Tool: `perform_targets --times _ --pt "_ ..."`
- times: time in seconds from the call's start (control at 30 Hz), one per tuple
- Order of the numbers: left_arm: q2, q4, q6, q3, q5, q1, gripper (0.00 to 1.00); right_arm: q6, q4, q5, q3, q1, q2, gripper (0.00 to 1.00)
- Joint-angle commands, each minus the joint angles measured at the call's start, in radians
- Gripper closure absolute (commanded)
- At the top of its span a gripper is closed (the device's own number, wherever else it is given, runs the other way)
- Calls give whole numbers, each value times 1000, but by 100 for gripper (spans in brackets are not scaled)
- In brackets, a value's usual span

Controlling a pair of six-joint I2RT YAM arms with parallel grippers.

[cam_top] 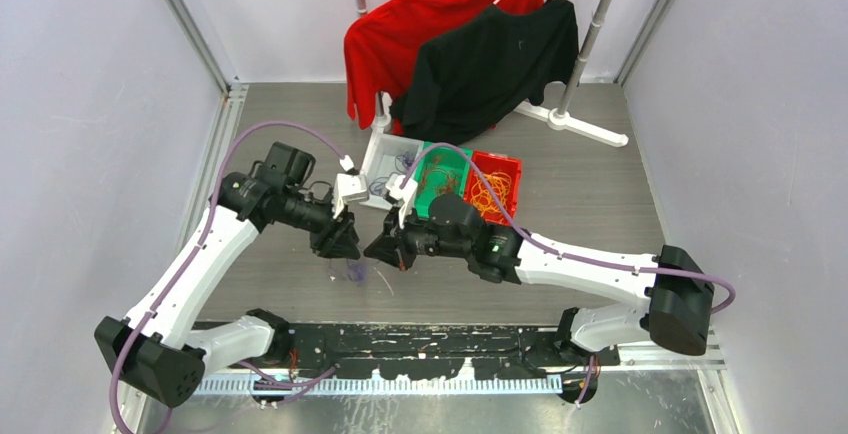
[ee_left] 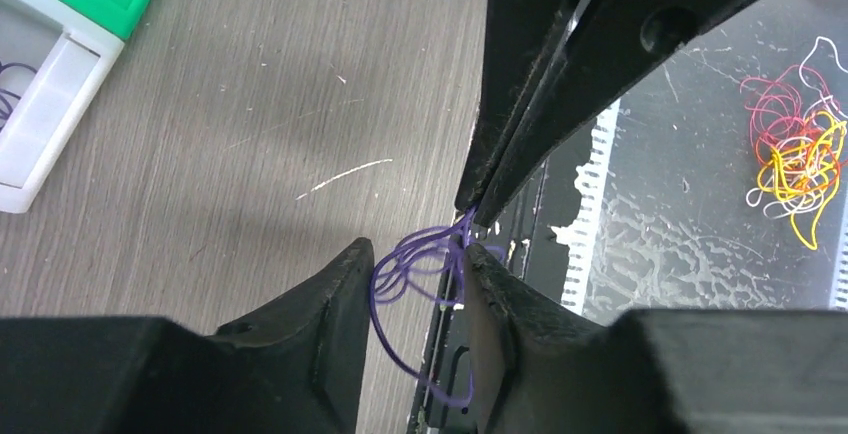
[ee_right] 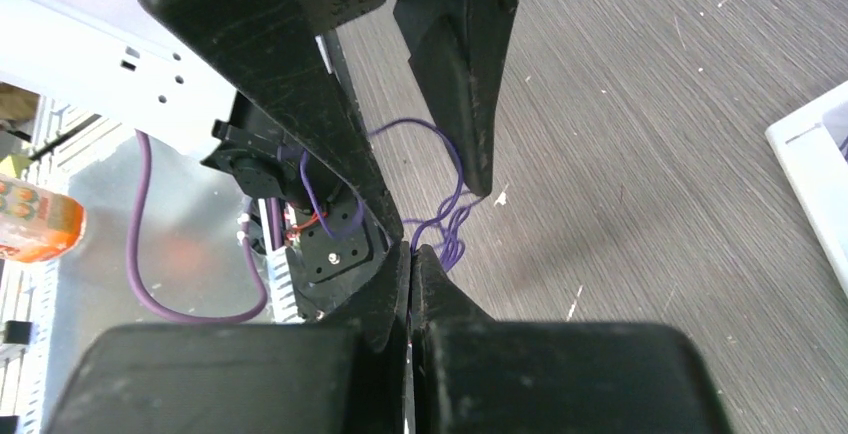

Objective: Untangle the cables

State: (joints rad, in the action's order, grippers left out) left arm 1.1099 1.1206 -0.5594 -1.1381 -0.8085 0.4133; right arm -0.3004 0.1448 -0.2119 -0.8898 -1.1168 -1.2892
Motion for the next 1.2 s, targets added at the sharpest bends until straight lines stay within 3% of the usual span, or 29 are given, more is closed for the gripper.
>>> perform_targets --times 0.0,0.13,0.27,0.33,0.43,0.5,1.17 --pt "-25 40 -39 -7 -66 5 69 -55 126 -53 -1 10 19 99" --pt "-27 73 -79 -18 -49 6 89 -91 170 -63 22 22 36 99" --pt "-29 118 -108 -39 -70 6 92 -123 209 -77 45 40 57 99" --pt "-28 145 -117 -55 -87 5 86 -130 200 -89 42 47 57 99" --pt "-27 189 -143 -84 -109 6 55 -133 184 -107 36 49 49 99" --pt "-27 215 -177 -98 -122 5 46 -137 175 -113 32 49 44 99" --pt "-27 52 -113 -31 -21 7 46 -188 170 -252 -34 48 -12 99"
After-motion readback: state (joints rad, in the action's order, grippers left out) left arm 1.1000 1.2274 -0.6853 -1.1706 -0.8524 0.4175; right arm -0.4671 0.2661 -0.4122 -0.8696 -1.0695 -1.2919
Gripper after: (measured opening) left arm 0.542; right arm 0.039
